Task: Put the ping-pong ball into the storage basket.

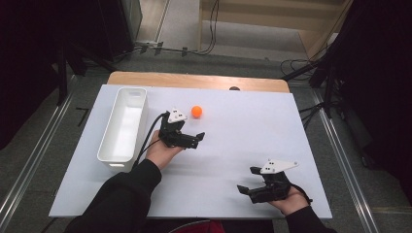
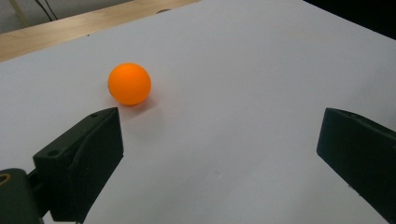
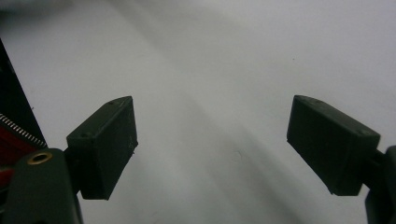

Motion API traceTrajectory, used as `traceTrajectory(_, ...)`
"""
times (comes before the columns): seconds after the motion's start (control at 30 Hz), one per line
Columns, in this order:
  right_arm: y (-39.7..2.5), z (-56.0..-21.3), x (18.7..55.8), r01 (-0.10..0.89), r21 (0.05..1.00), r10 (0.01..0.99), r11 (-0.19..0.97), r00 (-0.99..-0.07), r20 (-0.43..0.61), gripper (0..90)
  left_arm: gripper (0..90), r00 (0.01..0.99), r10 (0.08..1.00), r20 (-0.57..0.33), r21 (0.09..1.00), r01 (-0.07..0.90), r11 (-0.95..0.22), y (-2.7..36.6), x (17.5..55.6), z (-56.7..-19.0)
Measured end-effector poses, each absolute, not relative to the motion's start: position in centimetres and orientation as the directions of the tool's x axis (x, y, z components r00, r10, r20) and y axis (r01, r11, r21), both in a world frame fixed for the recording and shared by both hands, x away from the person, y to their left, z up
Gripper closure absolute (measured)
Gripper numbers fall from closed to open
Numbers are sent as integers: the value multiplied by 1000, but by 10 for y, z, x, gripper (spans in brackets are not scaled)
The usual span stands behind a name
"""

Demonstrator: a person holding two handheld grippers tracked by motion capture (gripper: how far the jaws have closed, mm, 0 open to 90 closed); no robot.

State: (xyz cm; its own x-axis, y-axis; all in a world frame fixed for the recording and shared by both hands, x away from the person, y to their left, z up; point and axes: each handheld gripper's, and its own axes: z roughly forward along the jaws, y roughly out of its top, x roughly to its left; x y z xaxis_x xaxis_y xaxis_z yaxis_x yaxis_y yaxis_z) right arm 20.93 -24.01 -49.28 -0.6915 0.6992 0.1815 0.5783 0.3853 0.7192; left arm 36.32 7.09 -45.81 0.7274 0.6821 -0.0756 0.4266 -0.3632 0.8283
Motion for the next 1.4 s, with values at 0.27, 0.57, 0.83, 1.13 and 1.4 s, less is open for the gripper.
traceTrajectory(0.27, -240, -493, 210, 579, 720, 699, 383, -691, 183, 148, 9, 723, 688, -69, 828, 425, -364, 67, 369, -459)
traceTrajectory(0.57, -240, -493, 209, 579, 719, 699, 385, -691, 183, 148, 9, 714, 697, -62, 834, 421, -357, 63, 379, -457)
traceTrajectory(0.83, -240, -493, 210, 582, 718, 701, 382, -689, 185, 148, 9, 706, 706, -53, 826, 428, -367, 57, 389, -460)
traceTrajectory(1.13, -242, -492, 210, 586, 721, 709, 370, -680, 188, 148, 9, 691, 718, -84, 812, 465, -353, 51, 401, -464)
traceTrajectory(1.4, -241, -492, 210, 582, 720, 704, 377, -686, 186, 148, 9, 685, 723, -88, 815, 467, -343, 47, 412, -461)
